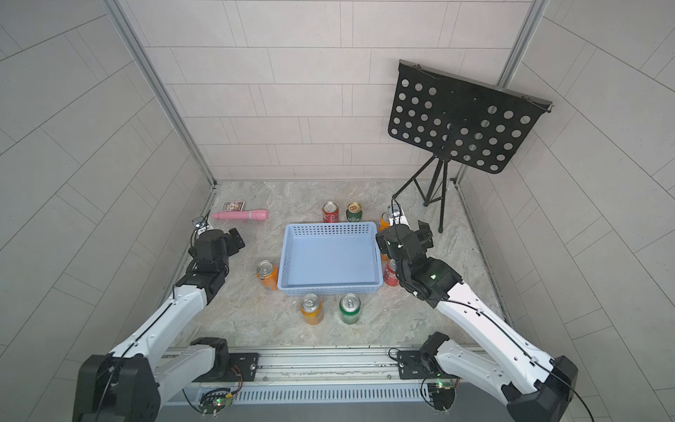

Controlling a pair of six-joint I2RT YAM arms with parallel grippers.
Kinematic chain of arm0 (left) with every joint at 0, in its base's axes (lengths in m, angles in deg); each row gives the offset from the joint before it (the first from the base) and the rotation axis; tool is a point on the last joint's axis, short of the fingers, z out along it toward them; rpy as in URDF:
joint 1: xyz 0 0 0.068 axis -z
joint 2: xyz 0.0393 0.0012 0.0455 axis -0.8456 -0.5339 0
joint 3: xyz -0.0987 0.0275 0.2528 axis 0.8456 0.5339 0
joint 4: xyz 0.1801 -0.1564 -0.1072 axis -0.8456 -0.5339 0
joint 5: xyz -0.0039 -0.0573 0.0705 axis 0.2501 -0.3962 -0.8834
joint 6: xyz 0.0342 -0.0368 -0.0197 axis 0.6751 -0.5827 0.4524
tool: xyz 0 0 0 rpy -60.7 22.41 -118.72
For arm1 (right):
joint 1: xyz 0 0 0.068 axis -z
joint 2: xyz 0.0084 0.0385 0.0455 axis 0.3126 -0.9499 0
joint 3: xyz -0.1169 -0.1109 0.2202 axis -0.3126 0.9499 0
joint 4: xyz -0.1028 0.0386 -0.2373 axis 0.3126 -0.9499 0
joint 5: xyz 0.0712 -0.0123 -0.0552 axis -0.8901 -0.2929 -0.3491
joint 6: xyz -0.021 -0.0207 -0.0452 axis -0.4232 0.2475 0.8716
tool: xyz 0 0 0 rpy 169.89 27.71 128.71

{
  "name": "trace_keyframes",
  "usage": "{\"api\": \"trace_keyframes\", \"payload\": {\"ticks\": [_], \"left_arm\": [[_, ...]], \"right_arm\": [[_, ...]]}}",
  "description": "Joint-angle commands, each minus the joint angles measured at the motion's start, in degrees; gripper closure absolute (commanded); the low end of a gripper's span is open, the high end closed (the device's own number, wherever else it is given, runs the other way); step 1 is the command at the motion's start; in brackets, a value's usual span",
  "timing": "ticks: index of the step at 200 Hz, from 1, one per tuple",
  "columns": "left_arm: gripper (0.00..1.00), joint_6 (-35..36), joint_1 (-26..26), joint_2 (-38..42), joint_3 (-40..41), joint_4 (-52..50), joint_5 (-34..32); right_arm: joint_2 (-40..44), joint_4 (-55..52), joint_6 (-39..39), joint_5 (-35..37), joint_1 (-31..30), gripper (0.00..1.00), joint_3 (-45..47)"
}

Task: Take out the drinks from the basket
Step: Reset both arms

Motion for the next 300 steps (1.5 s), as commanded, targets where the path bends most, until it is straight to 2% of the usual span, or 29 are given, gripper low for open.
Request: {"api": "trace_keyframes", "payload": {"ticks": [1,12,63,99,115,130,164,182,201,240,264,280,300], "left_arm": [[0.00,3.17,0.27,-1.40,4.61,12.28,-4.16],[0.00,3.81,0.23,-2.59,6.52,16.20,-5.45],[0.00,7.98,0.18,-8.17,9.45,25.79,-6.36],[0.00,10.41,0.09,-14.52,11.79,34.18,-3.39],[0.00,10.55,0.00,-16.83,13.97,39.63,-2.88],[0.00,10.65,-0.11,-17.66,13.36,39.23,-2.23],[0.00,11.91,-0.10,-23.89,9.85,39.49,1.15],[0.00,11.30,-0.13,-26.61,9.90,42.50,-0.20],[0.00,11.23,-0.15,-25.96,8.82,39.33,0.19],[0.00,12.53,-0.13,-26.70,6.00,35.13,3.03],[0.00,12.55,-0.11,-26.87,5.86,35.05,3.11],[0.00,12.73,-0.15,-27.01,5.60,34.64,3.29],[0.00,12.75,-0.16,-27.09,5.42,34.45,3.46]], "right_arm": [[1.81,4.28,1.08,6.86,2.87,0.00,2.88],[2.60,4.94,-0.31,8.72,4.90,0.00,4.42],[8.94,16.36,-5.17,6.64,17.25,0.00,14.97],[6.89,35.53,2.58,7.44,19.86,0.00,25.68],[5.35,40.44,3.48,7.70,19.95,0.00,28.15],[4.12,45.40,3.64,7.87,20.05,0.00,30.70],[-2.21,63.31,9.09,5.20,21.29,0.00,36.55],[-5.61,65.59,8.45,3.51,23.08,0.00,36.78],[-9.31,69.80,5.96,1.52,25.06,0.00,37.71],[-18.04,78.01,7.24,-2.01,26.11,0.00,38.30],[-23.02,80.07,6.81,-0.48,26.20,0.00,38.20],[-26.08,86.42,8.42,1.29,25.95,0.00,38.90],[-24.80,82.45,6.71,1.47,26.48,0.00,38.10]]}}
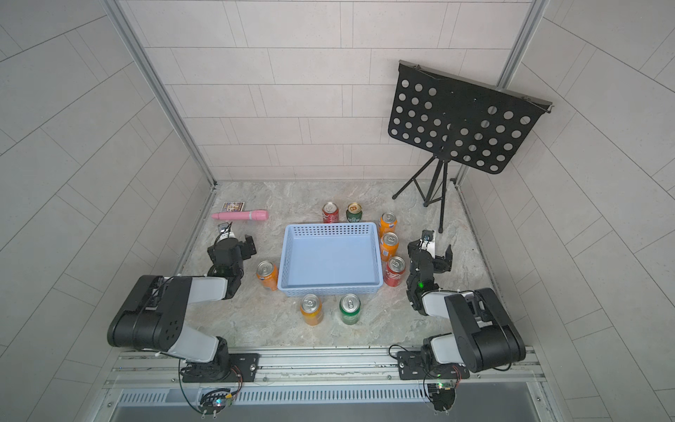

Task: Take out the drinks from the basket
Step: Reset both arms

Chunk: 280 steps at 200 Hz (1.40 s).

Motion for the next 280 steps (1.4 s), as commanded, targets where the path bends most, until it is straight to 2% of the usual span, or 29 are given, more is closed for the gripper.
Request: {"api": "trace_keyframes", "payload": {"ticks": [1,26,67,118,171,198,219,232,247,273,280], "left_arm": [[0.00,0.71,-0.14,-0.47,-1.23,-1.17,0.42],[0.00,0.82,-0.05,-0.58,-1.49,-1.61,0.47],[0.00,0.87,-0.08,-0.46,-1.49,-1.59,0.43],[0.00,0.81,-0.03,-0.49,-1.49,-1.61,0.53],[0.00,0.84,0.02,-0.54,-1.49,-1.61,0.42],[0.00,0.81,-0.04,-0.54,-1.49,-1.61,0.40],[0.00,0.85,0.01,-0.54,-1.51,-1.61,0.46],[0.00,0.79,0.02,-0.54,-1.49,-1.61,0.43],[0.00,0.89,0.01,-0.53,-1.49,-1.61,0.43],[0.00,0.89,-0.06,-0.60,-1.49,-1.61,0.35],[0.00,0.86,0.03,-0.54,-1.49,-1.61,0.46]], "right_arm": [[0.97,2.30,-0.63,1.22,0.55,0.00,-0.09],[1.31,1.85,-1.17,-0.67,1.39,0.00,0.01],[2.23,-0.50,0.45,-8.00,1.73,0.00,-0.09],[4.20,7.77,-1.03,-9.22,3.07,0.00,5.37],[4.88,3.29,-2.42,-10.08,4.33,0.00,3.49],[5.24,1.29,-2.26,-12.69,4.38,0.00,2.82],[7.08,-3.55,-6.38,-16.60,4.48,0.00,1.83],[4.64,-0.49,-5.24,-21.54,4.67,0.00,1.57],[-0.90,5.96,-6.97,-18.54,4.73,0.00,1.63],[-13.62,23.95,-6.63,-18.86,4.71,0.00,4.58],[-13.53,22.52,-6.30,-17.39,4.58,0.00,3.33]]}}
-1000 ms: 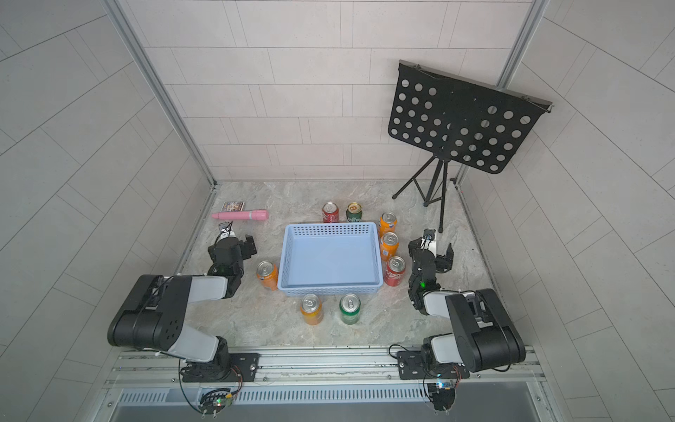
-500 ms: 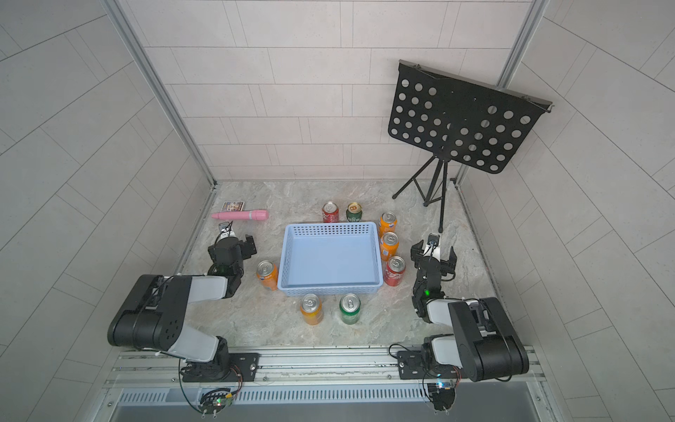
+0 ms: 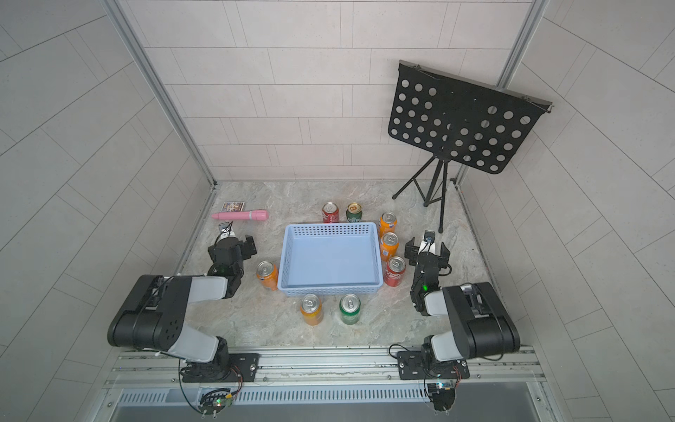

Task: Take out the drinks from the basket
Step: Reset both arms

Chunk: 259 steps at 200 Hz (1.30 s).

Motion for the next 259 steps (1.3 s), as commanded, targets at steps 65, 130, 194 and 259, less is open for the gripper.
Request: {"api": "trace_keyframes", "payload": {"ticks": [65,130,194,259], "left_arm": [[0.00,0.66,0.01,-0.51,-1.03,-0.83,0.13],[0.00,1.32,0.47,-0.66,-1.63,-1.74,-0.36],[0.00,1.34,0.52,-0.72,-1.55,-1.66,-0.37],[0.00,1.34,0.55,-0.78,-1.65,-1.68,-0.36]], "right_arm": [[-2.55,-5.87,-3.37,-3.82,2.78,0.00,-5.77],[-2.28,-8.55,-3.26,-3.36,2.76,0.00,-7.02],[-2.20,-11.63,-2.98,-3.72,2.63,0.00,-8.59],[-2.19,-11.63,-2.97,-3.72,2.68,0.00,-8.54]]}}
